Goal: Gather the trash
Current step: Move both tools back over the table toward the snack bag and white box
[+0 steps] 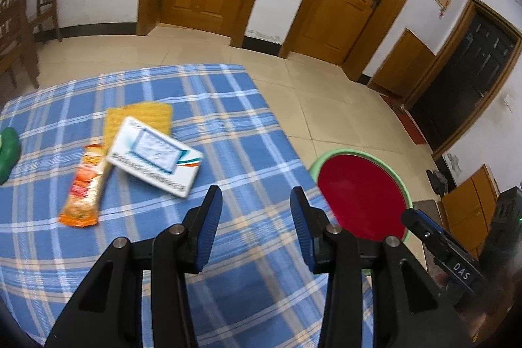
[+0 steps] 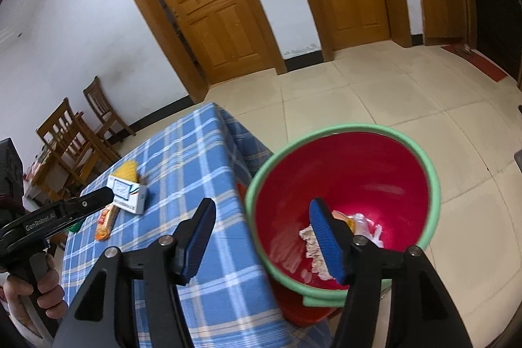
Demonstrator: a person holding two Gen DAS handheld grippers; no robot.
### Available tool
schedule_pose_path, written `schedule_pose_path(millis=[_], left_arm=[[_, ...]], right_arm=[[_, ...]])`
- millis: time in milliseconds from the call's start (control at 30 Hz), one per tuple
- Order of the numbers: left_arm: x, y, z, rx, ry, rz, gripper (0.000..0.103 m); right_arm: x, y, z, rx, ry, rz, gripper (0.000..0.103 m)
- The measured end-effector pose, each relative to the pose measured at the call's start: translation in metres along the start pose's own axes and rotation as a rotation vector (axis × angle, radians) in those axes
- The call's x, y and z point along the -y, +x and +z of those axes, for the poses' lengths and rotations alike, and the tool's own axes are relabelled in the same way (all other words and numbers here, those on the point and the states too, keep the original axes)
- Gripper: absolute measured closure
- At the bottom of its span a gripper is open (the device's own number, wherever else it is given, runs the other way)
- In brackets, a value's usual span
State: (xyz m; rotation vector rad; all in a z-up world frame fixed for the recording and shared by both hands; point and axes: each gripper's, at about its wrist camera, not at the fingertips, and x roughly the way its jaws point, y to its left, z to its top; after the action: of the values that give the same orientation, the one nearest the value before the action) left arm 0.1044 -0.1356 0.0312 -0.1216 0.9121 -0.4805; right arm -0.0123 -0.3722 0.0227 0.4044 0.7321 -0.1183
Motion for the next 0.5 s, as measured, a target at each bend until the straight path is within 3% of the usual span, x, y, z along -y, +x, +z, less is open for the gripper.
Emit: schedule_pose_path(millis=[500], left_arm=[[-0.087,-0.031,0.004,0.051,-0.104,0.125,0.059]], right_arm=[[-0.083,0.032,0.013,-0.044,-0.142,0.065,0.037]])
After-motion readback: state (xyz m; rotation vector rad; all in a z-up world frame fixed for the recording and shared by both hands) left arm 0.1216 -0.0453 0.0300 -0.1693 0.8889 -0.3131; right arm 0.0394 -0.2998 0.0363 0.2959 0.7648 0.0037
